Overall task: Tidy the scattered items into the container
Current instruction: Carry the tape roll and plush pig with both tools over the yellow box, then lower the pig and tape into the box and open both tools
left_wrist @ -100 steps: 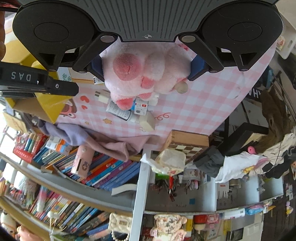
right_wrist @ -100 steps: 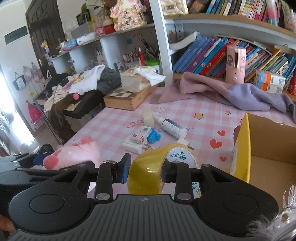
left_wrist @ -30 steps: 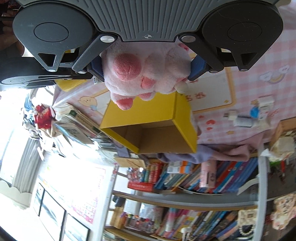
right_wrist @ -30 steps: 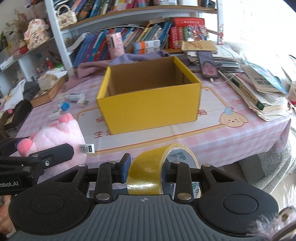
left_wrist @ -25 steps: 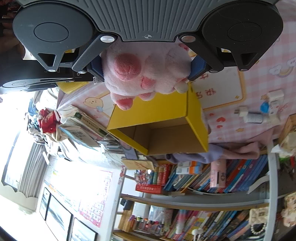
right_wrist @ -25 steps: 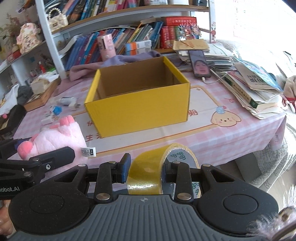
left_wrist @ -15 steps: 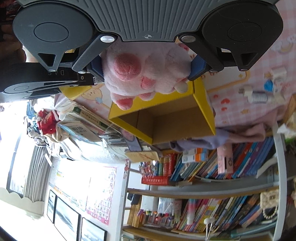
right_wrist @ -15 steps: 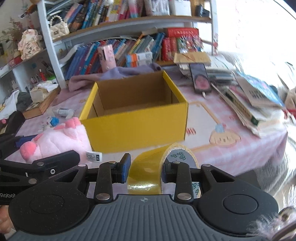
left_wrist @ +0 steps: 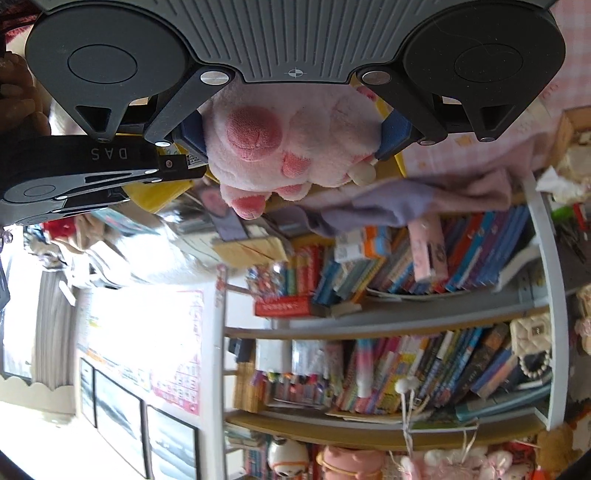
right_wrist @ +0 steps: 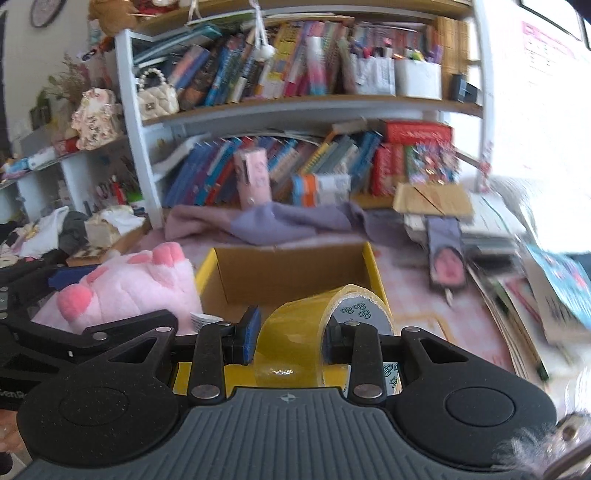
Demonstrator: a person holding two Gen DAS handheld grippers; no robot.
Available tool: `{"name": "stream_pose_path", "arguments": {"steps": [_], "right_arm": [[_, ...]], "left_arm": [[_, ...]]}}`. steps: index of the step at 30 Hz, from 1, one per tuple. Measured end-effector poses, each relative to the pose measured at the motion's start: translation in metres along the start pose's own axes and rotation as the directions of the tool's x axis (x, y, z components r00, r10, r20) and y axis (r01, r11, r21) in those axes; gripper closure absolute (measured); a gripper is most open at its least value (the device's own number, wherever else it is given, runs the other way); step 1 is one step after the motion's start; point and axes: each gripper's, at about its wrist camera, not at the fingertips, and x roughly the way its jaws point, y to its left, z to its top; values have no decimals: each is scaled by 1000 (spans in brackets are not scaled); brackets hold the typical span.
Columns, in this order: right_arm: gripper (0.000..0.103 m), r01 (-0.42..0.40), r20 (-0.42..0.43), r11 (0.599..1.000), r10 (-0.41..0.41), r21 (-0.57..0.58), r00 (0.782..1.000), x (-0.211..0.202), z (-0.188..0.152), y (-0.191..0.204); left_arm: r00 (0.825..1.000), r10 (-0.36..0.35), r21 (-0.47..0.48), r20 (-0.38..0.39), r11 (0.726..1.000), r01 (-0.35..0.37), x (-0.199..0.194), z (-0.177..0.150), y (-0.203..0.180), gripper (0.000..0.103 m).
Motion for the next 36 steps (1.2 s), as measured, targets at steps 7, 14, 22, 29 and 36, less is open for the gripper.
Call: {"name": "stream_pose_path", "arguments": {"steps": [7, 14, 22, 29, 36], "right_arm": [[73, -111, -81, 993, 107, -42, 991, 59, 22, -19], [73, -202, -218, 979, 199, 8, 955, 129, 23, -51], [73, -228, -366, 974, 217, 12, 905, 180, 13, -69], [73, -269, -393, 963, 246, -3, 886, 195, 11, -70], [72, -295, -411, 955, 260, -23, 874, 200, 9, -67]], "left_arm": [[993, 109, -31, -51, 993, -111, 44, 13, 4, 10], [973, 180, -10, -147, 983, -183, 95, 19, 7, 10], [927, 235, 41, -293, 972, -233, 156, 3, 8, 9], [934, 209, 65, -290, 978, -198, 168, 0, 14, 7], [938, 192, 60, -290, 981, -182, 172, -2, 19, 4]]}}
